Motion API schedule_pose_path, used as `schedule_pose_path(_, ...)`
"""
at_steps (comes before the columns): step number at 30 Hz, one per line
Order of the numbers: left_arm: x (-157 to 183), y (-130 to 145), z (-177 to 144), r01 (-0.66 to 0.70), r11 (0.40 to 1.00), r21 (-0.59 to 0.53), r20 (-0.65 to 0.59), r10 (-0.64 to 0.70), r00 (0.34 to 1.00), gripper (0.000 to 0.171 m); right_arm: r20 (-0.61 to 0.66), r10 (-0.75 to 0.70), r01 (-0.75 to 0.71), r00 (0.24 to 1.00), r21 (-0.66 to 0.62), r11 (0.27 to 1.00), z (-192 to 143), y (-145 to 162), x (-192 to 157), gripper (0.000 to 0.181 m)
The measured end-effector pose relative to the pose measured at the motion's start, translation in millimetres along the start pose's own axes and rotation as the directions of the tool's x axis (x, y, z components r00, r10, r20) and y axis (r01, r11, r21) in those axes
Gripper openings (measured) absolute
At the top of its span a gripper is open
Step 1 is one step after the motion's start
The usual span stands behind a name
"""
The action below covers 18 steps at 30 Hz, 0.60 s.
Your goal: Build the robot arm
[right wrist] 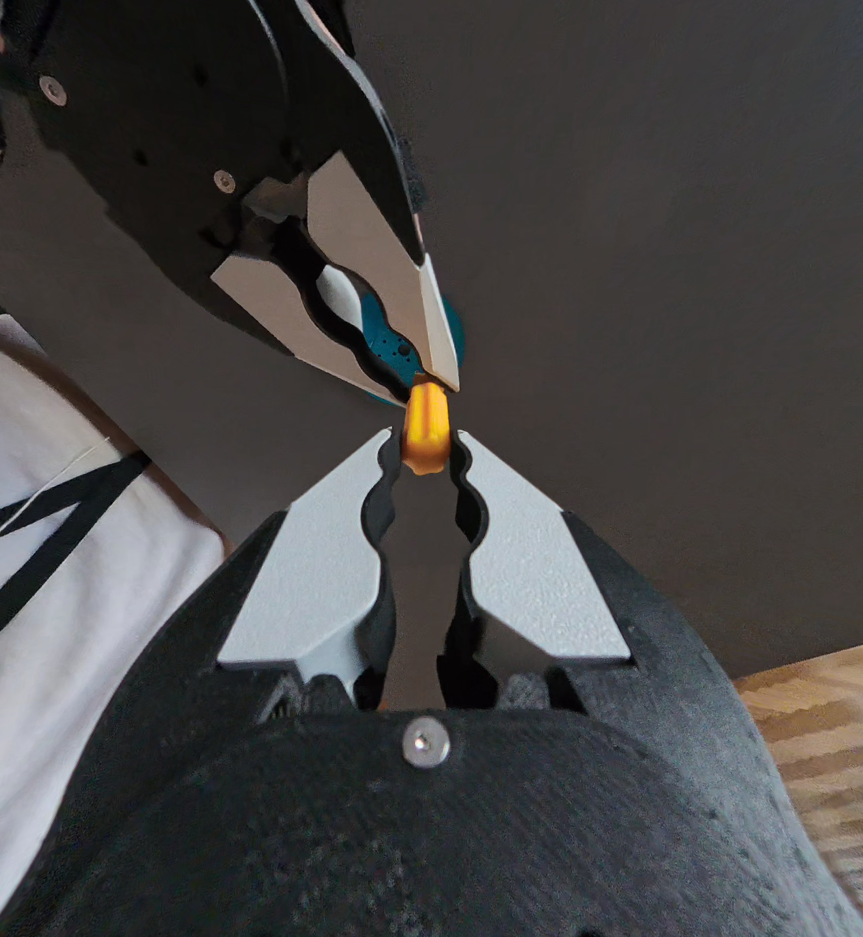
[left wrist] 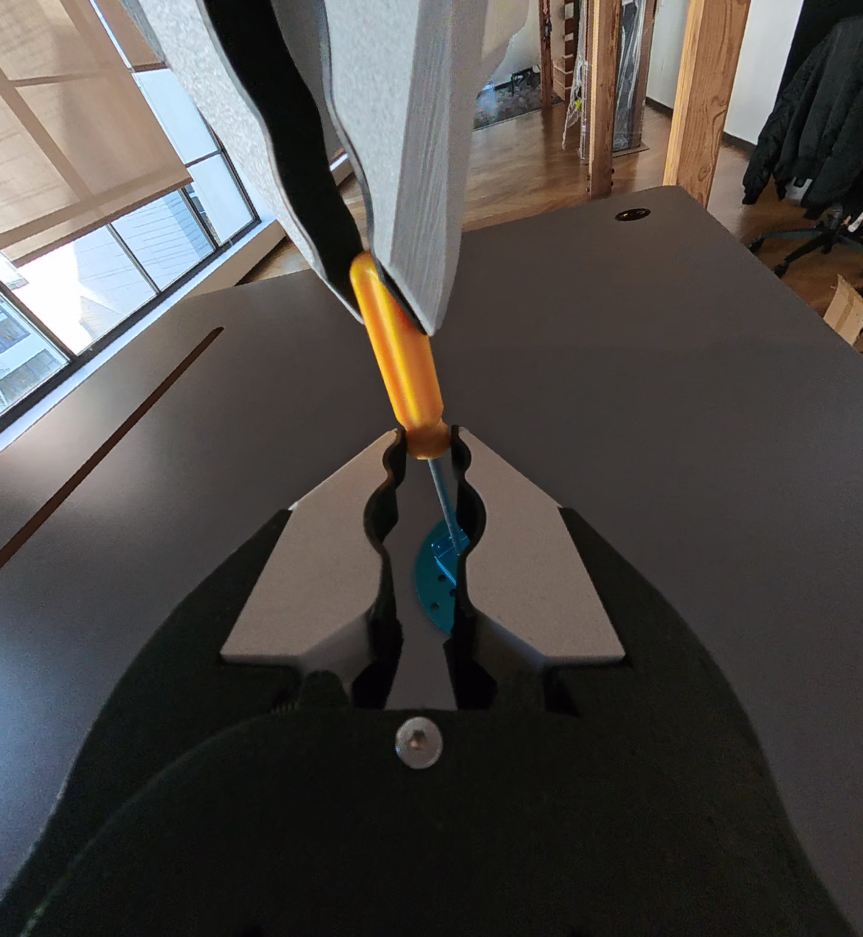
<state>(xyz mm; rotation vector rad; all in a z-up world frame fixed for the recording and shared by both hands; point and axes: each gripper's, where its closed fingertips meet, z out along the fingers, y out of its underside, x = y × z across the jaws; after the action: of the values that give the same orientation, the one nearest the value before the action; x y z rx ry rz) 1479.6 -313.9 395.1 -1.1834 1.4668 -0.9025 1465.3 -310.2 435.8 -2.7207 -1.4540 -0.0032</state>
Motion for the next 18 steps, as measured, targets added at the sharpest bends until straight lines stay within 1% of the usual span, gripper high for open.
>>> schedule_pose_path(1,0,0,0,0.002,1.000,-0.001,0.000,-0.002,1.000,0.015,-0.001,-0.024,0.024,1.000,-0.001,1.000,0,-1,0,0.018)
schedule_pose_path(2,0,0,-1,0.003,1.000,0.000,-0.003,-0.003,1.000,0.015,-0.006,-0.085,0.085,0.996,0.008,0.996,0,-3,-1,0.018)
schedule_pose_path(5,0,1,-2,0.012,1.000,0.003,-0.011,-0.012,1.000,0.015,-0.036,-0.303,0.304,0.952,0.005,0.953,1,-4,-5,0.034)
schedule_pose_path(7,0,1,-1,0.010,1.000,0.002,-0.013,-0.010,1.000,0.015,-0.072,-0.402,0.402,0.913,-0.013,0.915,2,-2,-4,0.026)
schedule_pose_path(8,0,1,-1,0.011,1.000,0.003,-0.015,-0.011,1.000,0.015,-0.096,-0.432,0.432,0.897,-0.023,0.901,2,-2,-1,0.018)
schedule_pose_path(9,0,1,-1,0.013,1.000,0.002,-0.015,-0.013,1.000,0.015,-0.111,-0.445,0.446,0.888,-0.024,0.895,2,-2,0,0.018)
schedule_pose_path(10,1,1,-1,0.016,1.000,0.002,-0.019,-0.016,1.000,0.015,-0.103,-0.438,0.437,0.893,-0.026,0.899,2,-2,-1,0.018)
schedule_pose_path(12,2,1,-1,0.021,1.000,0.000,-0.023,-0.021,1.000,0.015,-0.079,-0.356,0.354,0.931,-0.046,0.934,2,2,-1,0.017)
schedule_pose_path(15,2,1,1,0.018,1.000,0.002,-0.013,-0.018,1.000,0.016,-0.048,-0.172,0.169,0.984,-0.063,0.984,2,6,-1,0.017)
schedule_pose_path(18,2,1,2,0.021,1.000,-0.001,-0.015,-0.021,1.000,0.016,-0.013,-0.002,0.001,1.000,-0.064,0.998,3,7,-3,0.017)
